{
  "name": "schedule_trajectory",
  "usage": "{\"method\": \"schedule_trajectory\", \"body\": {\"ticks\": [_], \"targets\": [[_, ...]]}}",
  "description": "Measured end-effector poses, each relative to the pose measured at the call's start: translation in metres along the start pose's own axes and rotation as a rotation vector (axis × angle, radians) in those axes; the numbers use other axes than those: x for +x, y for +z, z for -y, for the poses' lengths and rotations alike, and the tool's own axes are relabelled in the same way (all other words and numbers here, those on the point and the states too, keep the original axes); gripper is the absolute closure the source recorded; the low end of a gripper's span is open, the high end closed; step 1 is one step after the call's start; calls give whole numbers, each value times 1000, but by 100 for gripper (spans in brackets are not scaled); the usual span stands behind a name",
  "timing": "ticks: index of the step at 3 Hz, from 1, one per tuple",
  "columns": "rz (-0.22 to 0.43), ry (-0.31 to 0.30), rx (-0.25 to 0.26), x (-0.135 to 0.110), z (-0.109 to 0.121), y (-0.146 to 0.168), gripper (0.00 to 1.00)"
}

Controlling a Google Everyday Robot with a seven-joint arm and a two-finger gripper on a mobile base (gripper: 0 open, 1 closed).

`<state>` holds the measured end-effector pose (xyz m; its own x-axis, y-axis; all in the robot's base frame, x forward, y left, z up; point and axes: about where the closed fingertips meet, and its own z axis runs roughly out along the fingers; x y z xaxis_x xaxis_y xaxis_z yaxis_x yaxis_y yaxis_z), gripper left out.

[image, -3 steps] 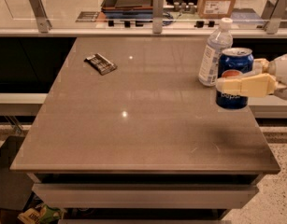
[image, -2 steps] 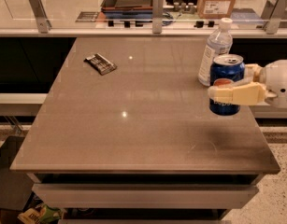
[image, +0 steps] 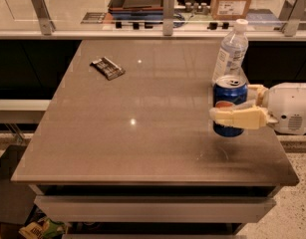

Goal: Place pepsi can upright

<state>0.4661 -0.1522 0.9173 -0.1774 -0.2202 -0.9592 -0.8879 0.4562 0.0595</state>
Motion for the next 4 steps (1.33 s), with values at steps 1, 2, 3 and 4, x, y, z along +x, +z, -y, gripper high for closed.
{"method": "schedule_trajectory", "body": {"ticks": [1, 2, 3, 4], "targets": [[5, 27, 15, 6, -5, 4, 100], [20, 65, 16, 16, -10, 17, 100], [43, 97, 17, 23, -14, 29, 100], [91, 109, 40, 26, -17, 36, 100]]}}
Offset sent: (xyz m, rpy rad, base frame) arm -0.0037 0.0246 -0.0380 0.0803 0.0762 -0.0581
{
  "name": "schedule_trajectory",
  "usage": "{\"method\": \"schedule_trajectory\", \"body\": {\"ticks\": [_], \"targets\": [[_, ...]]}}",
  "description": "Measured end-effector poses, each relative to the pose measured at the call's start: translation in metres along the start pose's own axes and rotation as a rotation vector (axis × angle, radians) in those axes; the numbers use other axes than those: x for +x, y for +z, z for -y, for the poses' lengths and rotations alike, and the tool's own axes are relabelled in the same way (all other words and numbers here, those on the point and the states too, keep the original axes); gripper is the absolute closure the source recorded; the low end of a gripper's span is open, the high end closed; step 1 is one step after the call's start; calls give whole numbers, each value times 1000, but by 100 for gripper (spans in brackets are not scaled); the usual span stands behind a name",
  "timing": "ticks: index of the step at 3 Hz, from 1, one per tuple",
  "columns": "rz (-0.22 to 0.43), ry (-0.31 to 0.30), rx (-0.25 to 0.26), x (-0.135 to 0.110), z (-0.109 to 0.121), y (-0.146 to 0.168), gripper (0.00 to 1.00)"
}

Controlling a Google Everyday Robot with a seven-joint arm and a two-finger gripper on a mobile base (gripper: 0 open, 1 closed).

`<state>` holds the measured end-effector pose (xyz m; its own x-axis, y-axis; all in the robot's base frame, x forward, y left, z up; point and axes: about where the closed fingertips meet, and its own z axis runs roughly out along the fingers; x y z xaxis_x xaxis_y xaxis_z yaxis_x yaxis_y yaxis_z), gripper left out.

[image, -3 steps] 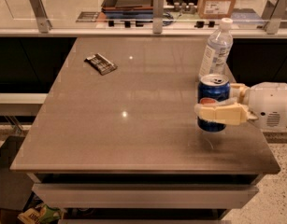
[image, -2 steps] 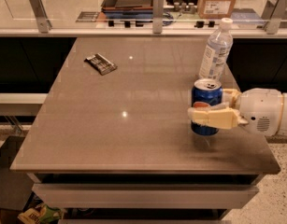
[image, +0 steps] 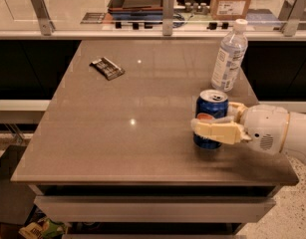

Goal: Place pepsi can upright

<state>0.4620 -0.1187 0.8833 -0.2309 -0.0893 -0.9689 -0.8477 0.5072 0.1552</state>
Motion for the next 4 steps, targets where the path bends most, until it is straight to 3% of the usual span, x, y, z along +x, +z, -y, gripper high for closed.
{"method": "schedule_trajectory", "body": {"ticks": [3, 4], "targets": [[93, -65, -20, 12, -14, 10, 100], [114, -87, -19, 19, -18, 10, 82]]}}
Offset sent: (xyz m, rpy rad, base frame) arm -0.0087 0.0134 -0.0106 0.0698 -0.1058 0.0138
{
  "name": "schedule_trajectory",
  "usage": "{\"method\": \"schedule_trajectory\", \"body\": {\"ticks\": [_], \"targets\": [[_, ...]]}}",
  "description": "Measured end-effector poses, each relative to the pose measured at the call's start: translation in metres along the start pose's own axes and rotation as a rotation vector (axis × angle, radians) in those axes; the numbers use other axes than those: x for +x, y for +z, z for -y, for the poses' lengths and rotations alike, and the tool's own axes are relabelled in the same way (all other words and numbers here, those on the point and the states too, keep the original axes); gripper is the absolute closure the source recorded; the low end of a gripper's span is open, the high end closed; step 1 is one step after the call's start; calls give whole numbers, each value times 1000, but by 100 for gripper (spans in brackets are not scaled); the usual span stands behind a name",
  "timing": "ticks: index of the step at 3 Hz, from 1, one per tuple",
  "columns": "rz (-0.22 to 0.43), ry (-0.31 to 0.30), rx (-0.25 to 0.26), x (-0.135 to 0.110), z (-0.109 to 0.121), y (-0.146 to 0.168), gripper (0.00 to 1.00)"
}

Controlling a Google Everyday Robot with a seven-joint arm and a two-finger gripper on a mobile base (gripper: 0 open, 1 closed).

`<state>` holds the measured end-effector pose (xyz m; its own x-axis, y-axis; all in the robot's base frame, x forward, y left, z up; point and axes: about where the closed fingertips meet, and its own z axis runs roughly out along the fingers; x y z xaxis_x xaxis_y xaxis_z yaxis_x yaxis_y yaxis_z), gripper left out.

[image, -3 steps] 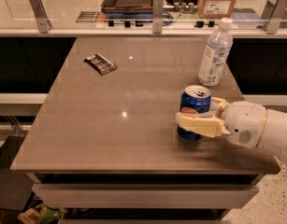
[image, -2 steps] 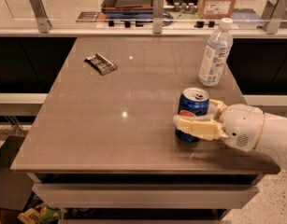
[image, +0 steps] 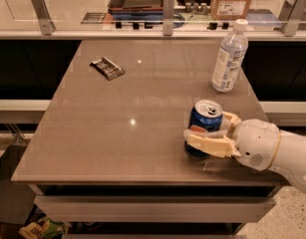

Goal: Place pepsi can upright

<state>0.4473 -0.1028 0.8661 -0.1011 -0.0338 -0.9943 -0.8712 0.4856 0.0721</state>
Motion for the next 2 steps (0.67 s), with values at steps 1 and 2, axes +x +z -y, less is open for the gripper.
{"method": "schedule_trajectory", "body": {"ticks": [1, 2], "targets": [[11, -18, 10, 3, -1, -1, 59], [11, -18, 10, 1, -2, -2, 35]]}}
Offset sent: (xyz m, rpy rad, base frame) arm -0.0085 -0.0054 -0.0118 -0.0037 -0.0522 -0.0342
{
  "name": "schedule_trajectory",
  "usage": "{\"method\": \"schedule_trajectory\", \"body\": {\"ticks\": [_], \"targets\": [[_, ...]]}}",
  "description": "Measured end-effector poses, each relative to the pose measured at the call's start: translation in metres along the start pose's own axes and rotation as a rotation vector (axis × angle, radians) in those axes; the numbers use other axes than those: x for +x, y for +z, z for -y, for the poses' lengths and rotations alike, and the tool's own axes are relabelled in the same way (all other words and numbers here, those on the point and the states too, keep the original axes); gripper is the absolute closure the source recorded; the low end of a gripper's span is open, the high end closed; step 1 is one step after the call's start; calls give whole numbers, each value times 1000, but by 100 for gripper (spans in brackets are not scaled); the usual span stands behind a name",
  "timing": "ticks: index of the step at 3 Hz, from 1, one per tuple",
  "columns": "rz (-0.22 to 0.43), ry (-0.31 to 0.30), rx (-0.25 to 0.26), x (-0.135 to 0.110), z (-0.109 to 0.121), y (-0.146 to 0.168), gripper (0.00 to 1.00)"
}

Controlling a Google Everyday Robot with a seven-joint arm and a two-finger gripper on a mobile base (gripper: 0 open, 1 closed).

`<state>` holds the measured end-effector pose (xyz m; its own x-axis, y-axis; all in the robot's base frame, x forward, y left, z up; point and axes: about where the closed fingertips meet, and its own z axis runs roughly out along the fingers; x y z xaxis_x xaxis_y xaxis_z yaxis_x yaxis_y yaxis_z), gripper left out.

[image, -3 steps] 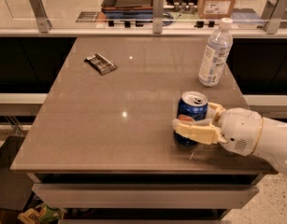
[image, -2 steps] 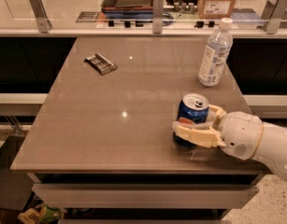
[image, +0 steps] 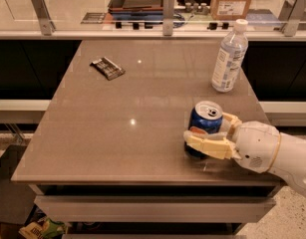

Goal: Place pepsi can upright

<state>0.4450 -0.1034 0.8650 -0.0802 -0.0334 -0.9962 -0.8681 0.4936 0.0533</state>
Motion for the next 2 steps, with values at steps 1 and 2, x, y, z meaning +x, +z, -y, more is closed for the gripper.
{"method": "schedule_trajectory", "body": {"ticks": [1, 2], "targets": [[0, 0, 0, 0, 0, 0, 12], [-12, -31, -42, 1, -2, 1, 0]]}}
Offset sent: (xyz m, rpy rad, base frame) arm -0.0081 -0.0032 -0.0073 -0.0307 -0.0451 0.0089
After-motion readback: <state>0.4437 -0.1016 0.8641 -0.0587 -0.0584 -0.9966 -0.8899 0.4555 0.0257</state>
